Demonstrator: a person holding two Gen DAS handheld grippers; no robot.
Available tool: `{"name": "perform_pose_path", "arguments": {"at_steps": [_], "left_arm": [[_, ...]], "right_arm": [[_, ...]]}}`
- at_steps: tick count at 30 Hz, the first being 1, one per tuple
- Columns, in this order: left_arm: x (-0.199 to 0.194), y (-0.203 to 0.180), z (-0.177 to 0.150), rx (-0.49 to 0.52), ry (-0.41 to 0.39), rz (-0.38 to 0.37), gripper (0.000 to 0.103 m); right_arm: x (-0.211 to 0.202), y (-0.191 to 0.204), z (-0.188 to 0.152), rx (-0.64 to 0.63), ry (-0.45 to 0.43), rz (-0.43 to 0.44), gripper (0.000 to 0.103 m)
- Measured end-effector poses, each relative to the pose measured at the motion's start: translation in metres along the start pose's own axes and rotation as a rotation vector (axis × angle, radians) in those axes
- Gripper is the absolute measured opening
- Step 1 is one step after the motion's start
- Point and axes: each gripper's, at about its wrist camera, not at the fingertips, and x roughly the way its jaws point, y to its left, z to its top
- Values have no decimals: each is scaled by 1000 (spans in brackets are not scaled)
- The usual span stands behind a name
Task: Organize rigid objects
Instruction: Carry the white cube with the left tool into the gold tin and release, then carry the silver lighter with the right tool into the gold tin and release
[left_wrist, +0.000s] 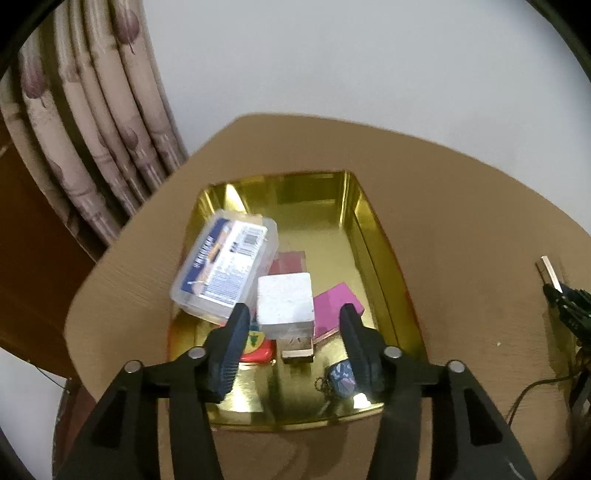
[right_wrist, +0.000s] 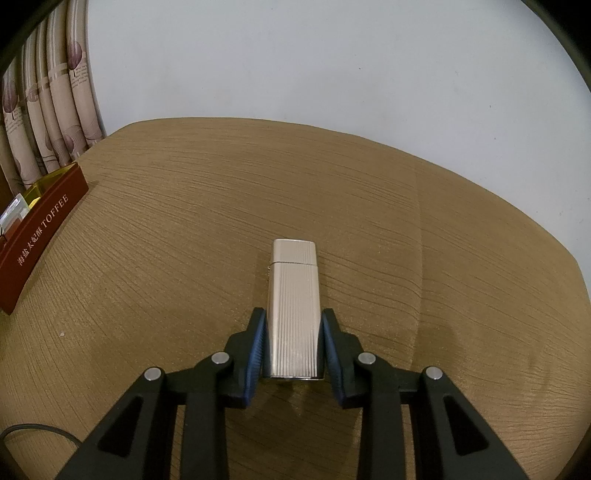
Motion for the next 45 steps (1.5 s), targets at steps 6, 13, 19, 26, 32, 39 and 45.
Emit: {"name": "perform_pose_path", "arguments": {"at_steps": [6,13,19,26,32,39,45], "left_arm": [[-33,-2,-17,49,-114,130,65],[-53,14,-36,20,-141,191,66],[-68,27,-52,-16,-173,215,76],[-68,35,-56,-30,-169,201,78],[-51,46,-59,-66,-113,195,78],[-44,56,-59,-111,-87,171,81],[-46,55,-58,-111,-101,188,86]], "right_arm": [[0,0,0,-1,0,-2,31],[-1,0,0,-3,0,-3,31],[0,0,1,-1,0,0,31],[1,1,2,12,3,-20,31],[1,6,3,50,12,-50,30],[1,17,7,88,22,-91,30],[0,35,11,104,44,-74,30]]}}
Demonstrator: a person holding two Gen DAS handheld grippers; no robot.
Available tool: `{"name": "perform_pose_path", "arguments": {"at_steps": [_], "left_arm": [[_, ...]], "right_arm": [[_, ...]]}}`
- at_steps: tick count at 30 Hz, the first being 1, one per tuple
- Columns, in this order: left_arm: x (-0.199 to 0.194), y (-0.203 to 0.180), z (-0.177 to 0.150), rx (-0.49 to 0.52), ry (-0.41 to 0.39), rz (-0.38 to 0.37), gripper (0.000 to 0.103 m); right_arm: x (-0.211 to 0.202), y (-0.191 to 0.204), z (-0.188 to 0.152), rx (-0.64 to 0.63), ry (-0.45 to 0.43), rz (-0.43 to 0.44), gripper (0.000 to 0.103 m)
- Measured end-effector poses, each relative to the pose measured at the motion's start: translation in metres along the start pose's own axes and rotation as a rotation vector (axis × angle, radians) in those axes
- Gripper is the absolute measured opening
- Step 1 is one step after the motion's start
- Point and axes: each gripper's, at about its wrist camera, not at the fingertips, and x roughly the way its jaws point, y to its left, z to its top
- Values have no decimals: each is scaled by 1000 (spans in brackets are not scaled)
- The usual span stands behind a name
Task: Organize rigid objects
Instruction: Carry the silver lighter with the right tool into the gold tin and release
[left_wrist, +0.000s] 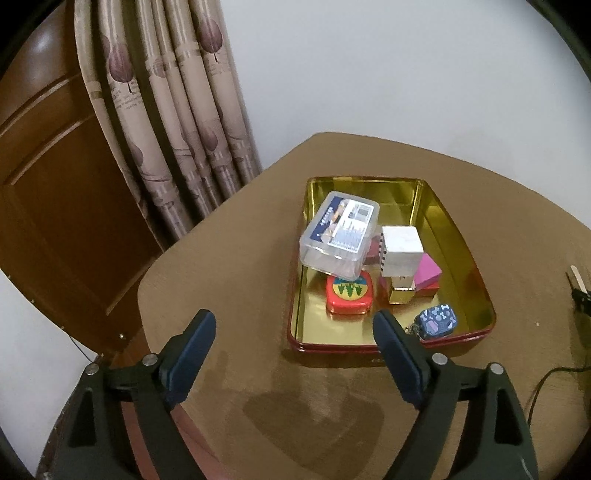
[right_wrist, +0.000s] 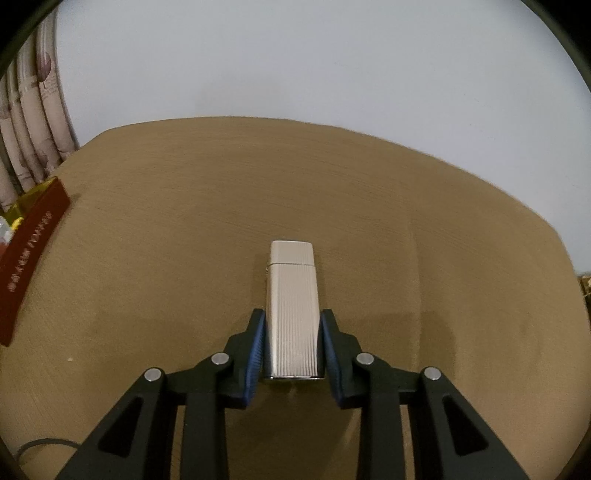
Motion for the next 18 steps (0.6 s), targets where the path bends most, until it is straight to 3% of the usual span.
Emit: {"name": "perform_pose_path", "arguments": {"at_steps": [18], "left_arm": [[-2,1,0,-8,-4,-14,91]], "right_arm": [[-38,95,8,-112,-11,142,30]]}}
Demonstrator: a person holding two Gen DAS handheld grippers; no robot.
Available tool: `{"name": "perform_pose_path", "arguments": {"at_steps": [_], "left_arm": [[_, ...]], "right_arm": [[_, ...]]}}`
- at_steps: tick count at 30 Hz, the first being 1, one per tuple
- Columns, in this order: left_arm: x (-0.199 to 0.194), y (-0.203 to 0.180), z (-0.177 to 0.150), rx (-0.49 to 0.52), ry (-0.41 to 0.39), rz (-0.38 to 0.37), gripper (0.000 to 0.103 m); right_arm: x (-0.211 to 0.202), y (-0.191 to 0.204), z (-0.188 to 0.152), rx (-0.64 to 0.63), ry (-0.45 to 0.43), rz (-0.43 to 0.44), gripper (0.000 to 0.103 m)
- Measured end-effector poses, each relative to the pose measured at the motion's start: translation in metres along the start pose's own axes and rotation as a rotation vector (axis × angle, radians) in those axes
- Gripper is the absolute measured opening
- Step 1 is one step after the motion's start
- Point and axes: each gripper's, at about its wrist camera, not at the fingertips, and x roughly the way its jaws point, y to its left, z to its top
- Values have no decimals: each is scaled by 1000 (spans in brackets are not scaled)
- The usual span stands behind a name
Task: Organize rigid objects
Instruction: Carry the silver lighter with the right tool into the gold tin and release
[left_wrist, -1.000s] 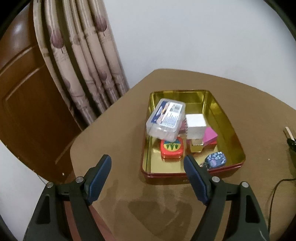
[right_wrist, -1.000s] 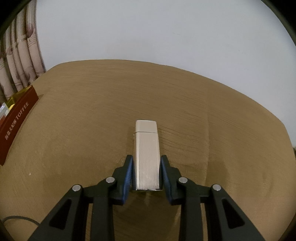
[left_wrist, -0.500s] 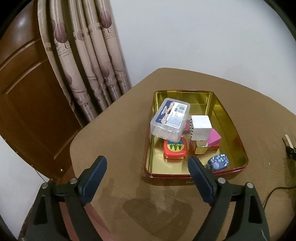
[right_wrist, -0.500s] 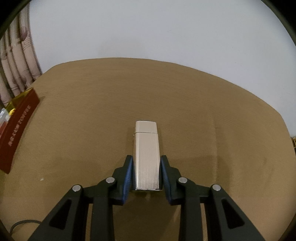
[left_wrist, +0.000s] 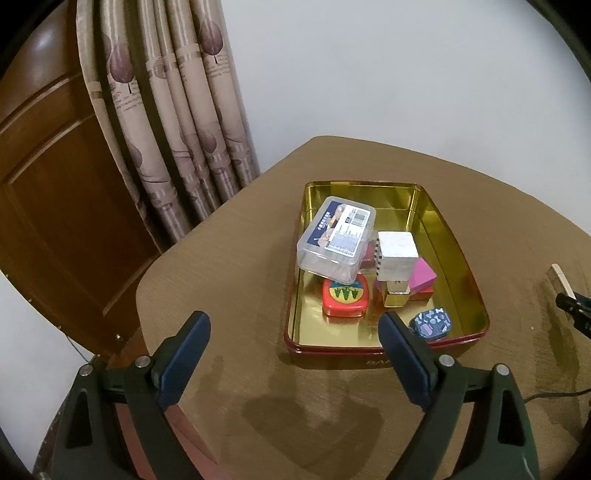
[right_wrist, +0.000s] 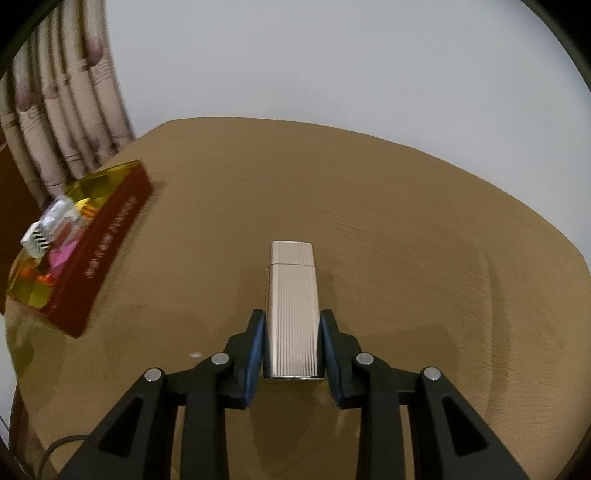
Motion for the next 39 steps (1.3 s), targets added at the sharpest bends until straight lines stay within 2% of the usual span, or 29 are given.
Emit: {"name": "perform_pose_path", "arguments": {"at_steps": [18,25,34,39], "left_arm": [[9,11,1,-57,46,8,91],[13,18,1,-82,74,41,93],[13,36,1,-148,84,82,94],[11,40,1,-162,82,82,94]], "right_arm": [[-31,86,17,-126,-27,138,30],[-42,125,27,-185,-41,197,30],[-40,177,34,-265,-27,245,30],[-25,196,35,-267,17,258,30]]}}
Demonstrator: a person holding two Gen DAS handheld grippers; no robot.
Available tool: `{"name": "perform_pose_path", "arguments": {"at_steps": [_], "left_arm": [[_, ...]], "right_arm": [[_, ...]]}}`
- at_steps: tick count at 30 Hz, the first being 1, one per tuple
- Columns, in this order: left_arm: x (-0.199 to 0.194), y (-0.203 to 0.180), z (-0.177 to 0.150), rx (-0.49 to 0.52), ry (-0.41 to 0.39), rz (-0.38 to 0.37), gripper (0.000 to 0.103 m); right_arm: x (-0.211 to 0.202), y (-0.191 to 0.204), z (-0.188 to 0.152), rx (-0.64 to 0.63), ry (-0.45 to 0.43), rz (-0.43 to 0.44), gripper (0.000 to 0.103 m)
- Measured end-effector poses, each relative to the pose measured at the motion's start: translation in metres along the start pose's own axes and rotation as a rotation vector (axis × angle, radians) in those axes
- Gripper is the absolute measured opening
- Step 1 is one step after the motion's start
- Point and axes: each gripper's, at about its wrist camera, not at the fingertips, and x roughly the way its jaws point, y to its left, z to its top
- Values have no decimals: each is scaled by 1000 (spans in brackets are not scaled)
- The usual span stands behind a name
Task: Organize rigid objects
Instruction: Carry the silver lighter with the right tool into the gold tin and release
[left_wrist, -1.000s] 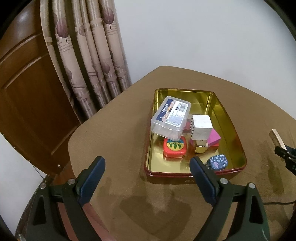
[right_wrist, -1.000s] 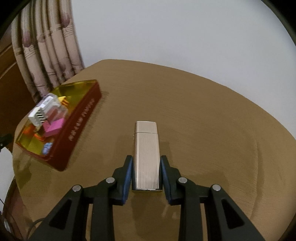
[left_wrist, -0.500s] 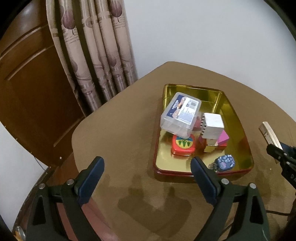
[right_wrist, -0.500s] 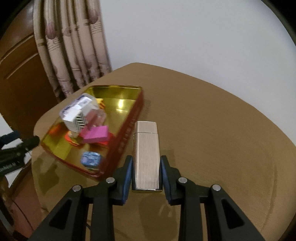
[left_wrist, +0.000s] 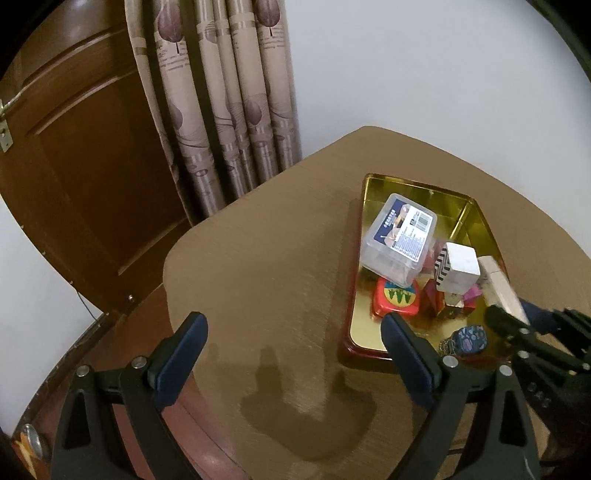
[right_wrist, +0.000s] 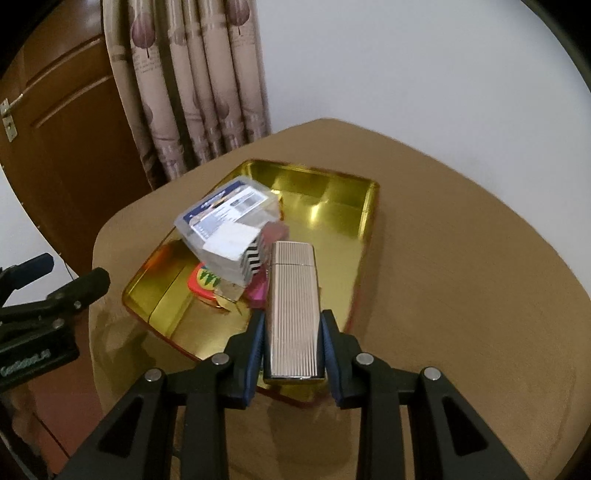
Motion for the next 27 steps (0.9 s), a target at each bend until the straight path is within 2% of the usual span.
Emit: {"name": "perform_pose_path", "arguments": {"at_steps": [9,27], "left_arm": [[1,-3,1,15,-4,5,94],[1,-8,-2,48,-5,-7,94]], "right_arm": [[33,4,16,27,10,19,30],[42,3,16,15,19,-39,31]]}}
